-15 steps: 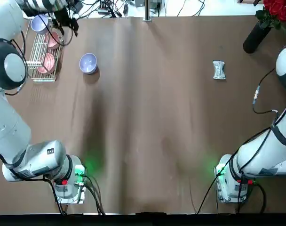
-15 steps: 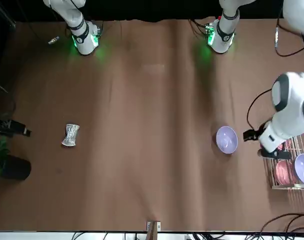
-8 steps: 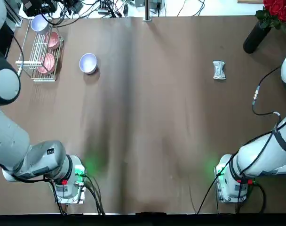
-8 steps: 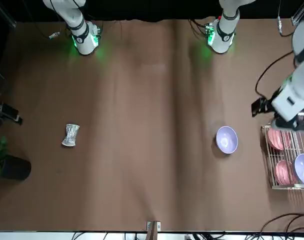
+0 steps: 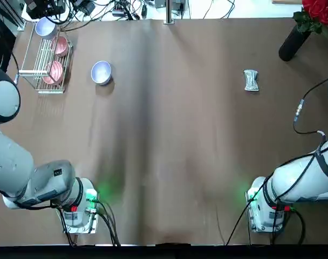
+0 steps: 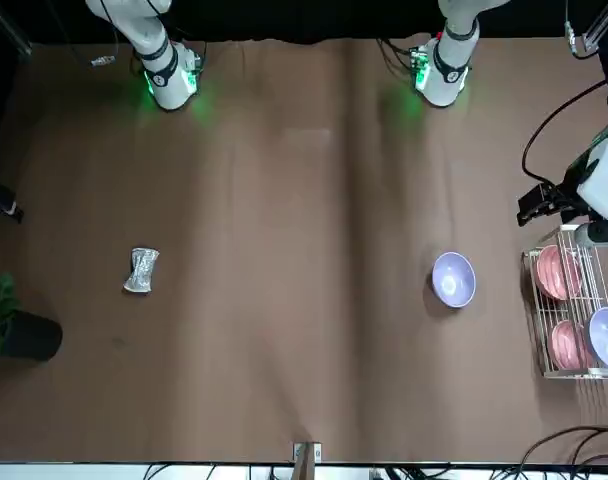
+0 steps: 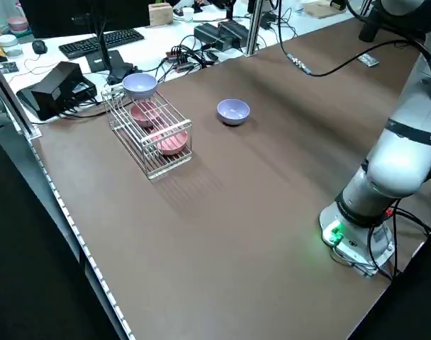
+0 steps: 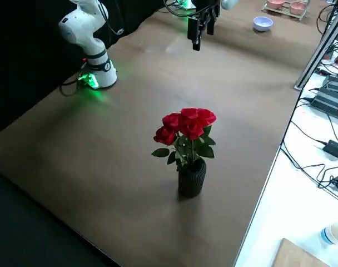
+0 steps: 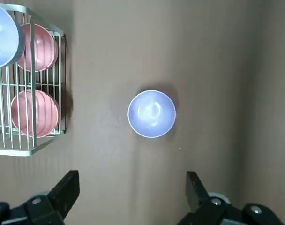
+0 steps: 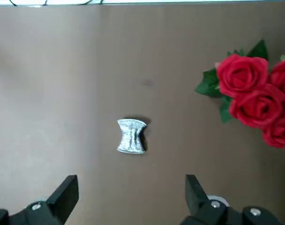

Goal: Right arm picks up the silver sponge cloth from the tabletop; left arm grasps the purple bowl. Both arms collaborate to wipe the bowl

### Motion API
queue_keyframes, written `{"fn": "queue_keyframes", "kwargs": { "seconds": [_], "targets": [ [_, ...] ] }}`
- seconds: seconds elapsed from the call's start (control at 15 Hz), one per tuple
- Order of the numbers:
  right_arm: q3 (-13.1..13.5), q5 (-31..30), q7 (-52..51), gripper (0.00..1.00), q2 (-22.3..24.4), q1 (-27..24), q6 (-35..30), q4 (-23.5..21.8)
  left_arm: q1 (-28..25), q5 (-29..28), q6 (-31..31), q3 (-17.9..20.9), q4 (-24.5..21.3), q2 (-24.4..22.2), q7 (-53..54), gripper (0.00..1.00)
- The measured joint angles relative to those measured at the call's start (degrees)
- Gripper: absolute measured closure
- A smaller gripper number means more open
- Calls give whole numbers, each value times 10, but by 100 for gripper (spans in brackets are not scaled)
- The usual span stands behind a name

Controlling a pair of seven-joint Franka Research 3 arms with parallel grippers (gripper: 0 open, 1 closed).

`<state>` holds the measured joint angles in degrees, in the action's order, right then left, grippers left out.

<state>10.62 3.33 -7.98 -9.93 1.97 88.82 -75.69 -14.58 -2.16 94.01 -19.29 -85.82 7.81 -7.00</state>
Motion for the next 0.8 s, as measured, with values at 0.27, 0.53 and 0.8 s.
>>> {"fn": "queue_keyframes", "kwargs": {
  "seconds": [0.27,0.53,0.8],
  "targets": [
    [-3,-16,5,0,39,1,0,-32,121,15,-1,112,0,-12,-3,0],
    [-4,-17,22,0,70,2,6,-45,150,18,4,135,-25,-33,-5,0],
    [-5,-17,64,0,71,6,29,-60,149,18,7,137,-34,-36,-5,0]
  ]
}}
